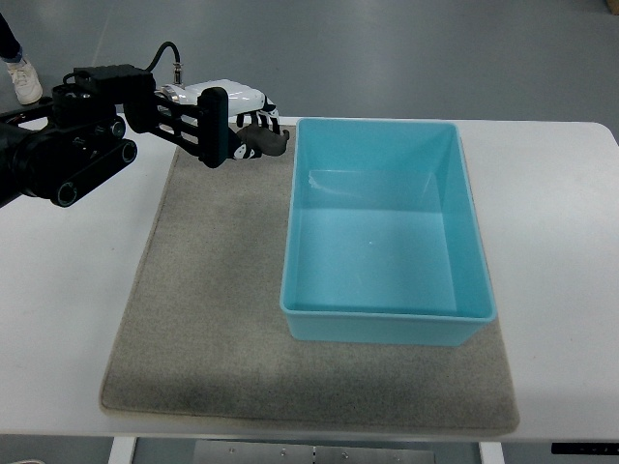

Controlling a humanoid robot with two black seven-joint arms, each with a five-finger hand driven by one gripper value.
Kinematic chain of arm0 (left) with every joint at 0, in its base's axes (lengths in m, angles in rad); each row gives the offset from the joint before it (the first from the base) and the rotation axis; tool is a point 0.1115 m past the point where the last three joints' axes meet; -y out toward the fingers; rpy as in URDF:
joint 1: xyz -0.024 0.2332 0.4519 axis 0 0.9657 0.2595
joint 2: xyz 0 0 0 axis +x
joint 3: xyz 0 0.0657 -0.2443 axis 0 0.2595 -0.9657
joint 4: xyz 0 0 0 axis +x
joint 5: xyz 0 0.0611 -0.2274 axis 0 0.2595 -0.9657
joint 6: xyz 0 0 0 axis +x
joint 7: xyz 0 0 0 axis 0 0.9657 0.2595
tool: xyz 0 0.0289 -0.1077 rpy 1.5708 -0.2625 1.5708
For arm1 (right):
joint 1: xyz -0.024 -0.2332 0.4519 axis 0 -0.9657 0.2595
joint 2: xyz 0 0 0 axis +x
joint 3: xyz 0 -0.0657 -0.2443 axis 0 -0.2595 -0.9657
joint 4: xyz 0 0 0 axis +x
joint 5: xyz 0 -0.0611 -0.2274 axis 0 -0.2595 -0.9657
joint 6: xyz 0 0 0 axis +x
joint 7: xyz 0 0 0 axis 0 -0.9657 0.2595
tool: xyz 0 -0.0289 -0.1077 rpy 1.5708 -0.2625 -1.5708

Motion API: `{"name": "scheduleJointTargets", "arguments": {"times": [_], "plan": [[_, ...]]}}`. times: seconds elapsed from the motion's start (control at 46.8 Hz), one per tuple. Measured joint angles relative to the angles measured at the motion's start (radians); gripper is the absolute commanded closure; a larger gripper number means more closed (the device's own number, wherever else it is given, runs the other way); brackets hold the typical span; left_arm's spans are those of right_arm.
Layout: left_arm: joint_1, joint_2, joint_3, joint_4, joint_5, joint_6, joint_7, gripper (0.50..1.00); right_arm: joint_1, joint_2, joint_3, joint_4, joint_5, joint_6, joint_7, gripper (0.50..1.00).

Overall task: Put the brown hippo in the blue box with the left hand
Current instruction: 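Carry the held hippo with the left hand over the blue box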

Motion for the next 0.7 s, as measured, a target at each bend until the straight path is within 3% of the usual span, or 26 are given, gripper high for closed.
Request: {"name": "scheduleJointTargets", "arguments": {"times": [0.491,0.705], "plan": [[-0.037,0.000,-0.026,-0.159,0.009,0.028,-0.001,1.000,0.000,0.000,0.000,0.000,0.000,0.000,0.000,0.564],[-0.043,0.015,-0.026,-0.168,0.009,0.029,-0.001,1.000,0.000,0.000,0.000,0.000,0.000,0.000,0.000,0.564]]}}
